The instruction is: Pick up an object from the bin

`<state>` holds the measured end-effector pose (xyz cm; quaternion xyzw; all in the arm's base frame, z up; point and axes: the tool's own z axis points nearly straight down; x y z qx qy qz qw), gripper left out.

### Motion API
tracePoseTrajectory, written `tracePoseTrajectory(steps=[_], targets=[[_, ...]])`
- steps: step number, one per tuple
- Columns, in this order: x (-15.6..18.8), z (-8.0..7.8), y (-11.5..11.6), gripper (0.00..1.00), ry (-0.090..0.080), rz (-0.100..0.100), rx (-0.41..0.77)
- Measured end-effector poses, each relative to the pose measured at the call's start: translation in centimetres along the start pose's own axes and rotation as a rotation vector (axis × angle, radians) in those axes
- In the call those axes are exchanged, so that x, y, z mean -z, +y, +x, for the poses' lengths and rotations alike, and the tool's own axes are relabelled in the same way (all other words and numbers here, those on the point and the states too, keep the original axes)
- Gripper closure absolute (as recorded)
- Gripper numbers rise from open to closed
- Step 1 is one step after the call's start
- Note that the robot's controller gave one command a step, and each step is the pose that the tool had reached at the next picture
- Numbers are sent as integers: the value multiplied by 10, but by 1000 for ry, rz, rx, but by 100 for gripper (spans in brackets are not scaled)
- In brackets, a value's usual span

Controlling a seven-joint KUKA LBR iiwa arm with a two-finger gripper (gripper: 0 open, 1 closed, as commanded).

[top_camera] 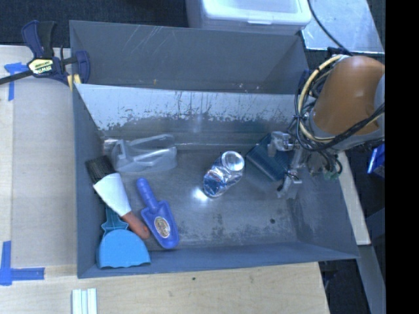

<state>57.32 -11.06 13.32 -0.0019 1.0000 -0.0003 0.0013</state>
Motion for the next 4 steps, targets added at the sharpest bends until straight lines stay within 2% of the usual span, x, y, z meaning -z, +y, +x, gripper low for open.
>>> tracePoseTrajectory(steps=[1, 2, 3, 4], targets=[[0, 0, 0, 0, 0, 0, 0], [13, -15, -22, 0, -6, 1, 64], [-5, -14, 1, 0, -3, -1, -30], [-26, -30, -11, 0, -19, 3, -258]])
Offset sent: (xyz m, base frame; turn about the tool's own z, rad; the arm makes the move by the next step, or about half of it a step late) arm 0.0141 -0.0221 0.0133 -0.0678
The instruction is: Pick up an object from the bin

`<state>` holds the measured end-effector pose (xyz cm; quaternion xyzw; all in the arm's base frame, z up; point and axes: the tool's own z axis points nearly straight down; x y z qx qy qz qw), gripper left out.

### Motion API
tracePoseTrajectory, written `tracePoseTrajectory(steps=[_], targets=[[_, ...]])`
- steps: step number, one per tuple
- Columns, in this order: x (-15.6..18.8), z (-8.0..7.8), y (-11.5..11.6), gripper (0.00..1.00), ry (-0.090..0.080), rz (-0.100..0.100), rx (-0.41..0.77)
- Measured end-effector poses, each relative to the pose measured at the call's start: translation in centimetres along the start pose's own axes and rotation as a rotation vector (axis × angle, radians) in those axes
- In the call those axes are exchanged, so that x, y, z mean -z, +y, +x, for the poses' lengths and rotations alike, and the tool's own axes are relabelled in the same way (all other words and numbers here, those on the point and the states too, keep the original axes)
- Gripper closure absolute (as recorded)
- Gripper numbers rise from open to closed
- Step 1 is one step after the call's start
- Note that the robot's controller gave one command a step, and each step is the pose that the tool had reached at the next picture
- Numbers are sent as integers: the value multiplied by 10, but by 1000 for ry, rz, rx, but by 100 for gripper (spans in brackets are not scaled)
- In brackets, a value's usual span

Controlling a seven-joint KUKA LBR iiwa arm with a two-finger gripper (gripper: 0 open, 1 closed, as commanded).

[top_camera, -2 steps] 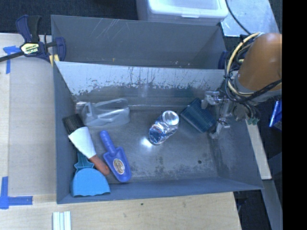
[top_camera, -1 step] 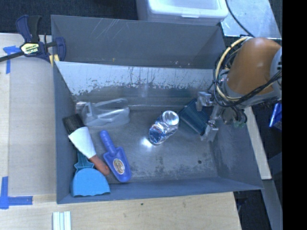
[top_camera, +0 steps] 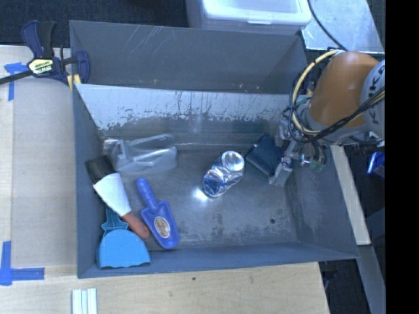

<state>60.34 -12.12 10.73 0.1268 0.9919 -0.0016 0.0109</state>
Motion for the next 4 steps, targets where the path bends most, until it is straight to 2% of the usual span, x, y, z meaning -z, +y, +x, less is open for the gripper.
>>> tracePoseTrajectory(steps=[1, 2, 3, 4], targets=[[-10, 19, -10, 0, 12, -1, -99], [98, 13, 0, 0, 7, -1, -104], [120, -2, -8, 0, 13, 0, -140], [55, 9, 17, 0, 7, -2, -20]])
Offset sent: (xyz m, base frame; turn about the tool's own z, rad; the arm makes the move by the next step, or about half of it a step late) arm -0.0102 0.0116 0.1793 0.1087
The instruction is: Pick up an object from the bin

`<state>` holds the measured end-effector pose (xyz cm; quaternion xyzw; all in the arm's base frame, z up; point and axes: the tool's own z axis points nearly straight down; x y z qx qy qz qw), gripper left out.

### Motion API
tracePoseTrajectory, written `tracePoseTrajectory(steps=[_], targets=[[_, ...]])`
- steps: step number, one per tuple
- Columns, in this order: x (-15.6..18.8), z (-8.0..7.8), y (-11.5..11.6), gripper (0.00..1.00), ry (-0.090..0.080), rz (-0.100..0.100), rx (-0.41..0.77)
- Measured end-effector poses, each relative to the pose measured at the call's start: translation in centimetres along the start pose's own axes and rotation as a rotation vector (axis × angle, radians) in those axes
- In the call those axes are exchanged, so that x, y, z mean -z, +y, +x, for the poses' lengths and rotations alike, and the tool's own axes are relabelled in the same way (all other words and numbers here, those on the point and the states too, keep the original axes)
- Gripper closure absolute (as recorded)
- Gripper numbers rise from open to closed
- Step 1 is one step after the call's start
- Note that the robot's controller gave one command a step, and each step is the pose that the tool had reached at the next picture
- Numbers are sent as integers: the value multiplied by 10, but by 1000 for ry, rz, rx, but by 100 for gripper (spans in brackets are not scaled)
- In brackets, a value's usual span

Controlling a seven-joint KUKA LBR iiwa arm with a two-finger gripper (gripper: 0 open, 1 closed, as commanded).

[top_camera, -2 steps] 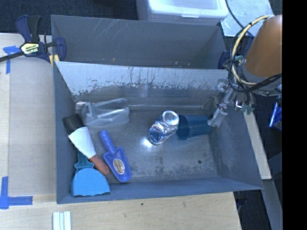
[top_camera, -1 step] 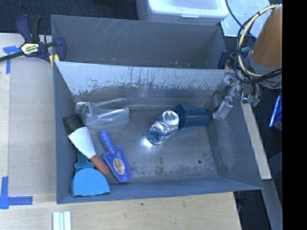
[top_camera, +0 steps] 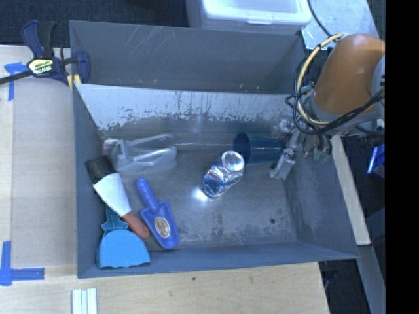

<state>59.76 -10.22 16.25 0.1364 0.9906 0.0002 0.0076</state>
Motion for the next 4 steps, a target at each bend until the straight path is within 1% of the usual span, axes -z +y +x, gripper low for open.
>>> tracePoseTrajectory(steps=[1, 2, 3, 4], targets=[[-4, -13, 2, 0, -7, 1, -5], [2, 20, 20, 0, -7, 0, -45], [-17, 3, 21, 0, -21, -2, -51], [-16, 46, 39, 0, -19, 2, 231]])
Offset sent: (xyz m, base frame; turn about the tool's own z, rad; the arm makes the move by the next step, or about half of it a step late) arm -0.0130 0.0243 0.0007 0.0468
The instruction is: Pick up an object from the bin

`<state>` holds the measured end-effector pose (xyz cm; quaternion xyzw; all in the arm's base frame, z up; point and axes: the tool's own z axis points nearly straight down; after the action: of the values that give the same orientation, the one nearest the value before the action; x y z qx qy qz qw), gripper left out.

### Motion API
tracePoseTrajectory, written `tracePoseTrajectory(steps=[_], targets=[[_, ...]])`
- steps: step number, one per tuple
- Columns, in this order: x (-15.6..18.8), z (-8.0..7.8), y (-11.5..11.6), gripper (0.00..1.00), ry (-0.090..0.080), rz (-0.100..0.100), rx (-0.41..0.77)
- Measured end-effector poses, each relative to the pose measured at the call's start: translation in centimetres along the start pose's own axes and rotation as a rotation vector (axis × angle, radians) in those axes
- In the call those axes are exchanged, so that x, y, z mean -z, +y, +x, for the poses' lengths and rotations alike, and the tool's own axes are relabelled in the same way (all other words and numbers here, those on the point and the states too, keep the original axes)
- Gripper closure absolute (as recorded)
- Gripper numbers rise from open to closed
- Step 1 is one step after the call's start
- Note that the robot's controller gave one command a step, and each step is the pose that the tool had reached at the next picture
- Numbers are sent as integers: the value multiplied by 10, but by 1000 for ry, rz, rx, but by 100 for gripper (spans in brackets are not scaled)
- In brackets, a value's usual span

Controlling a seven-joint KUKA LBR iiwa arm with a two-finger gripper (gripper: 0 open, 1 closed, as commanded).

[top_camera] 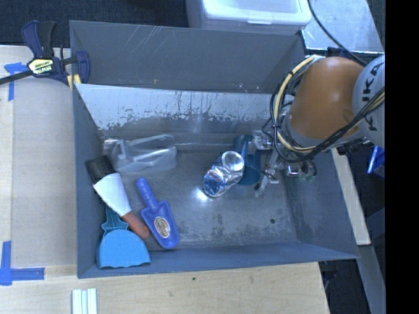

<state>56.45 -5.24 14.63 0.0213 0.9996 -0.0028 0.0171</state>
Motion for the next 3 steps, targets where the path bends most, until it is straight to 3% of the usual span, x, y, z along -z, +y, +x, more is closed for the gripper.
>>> tracePoseTrajectory(steps=[1, 2, 3], targets=[[-14, -21, -12, 0, -6, 1, -241], [-35, -8, -23, 0, 0, -1, -413], [-66, -27, 10, 0, -10, -1, -220]])
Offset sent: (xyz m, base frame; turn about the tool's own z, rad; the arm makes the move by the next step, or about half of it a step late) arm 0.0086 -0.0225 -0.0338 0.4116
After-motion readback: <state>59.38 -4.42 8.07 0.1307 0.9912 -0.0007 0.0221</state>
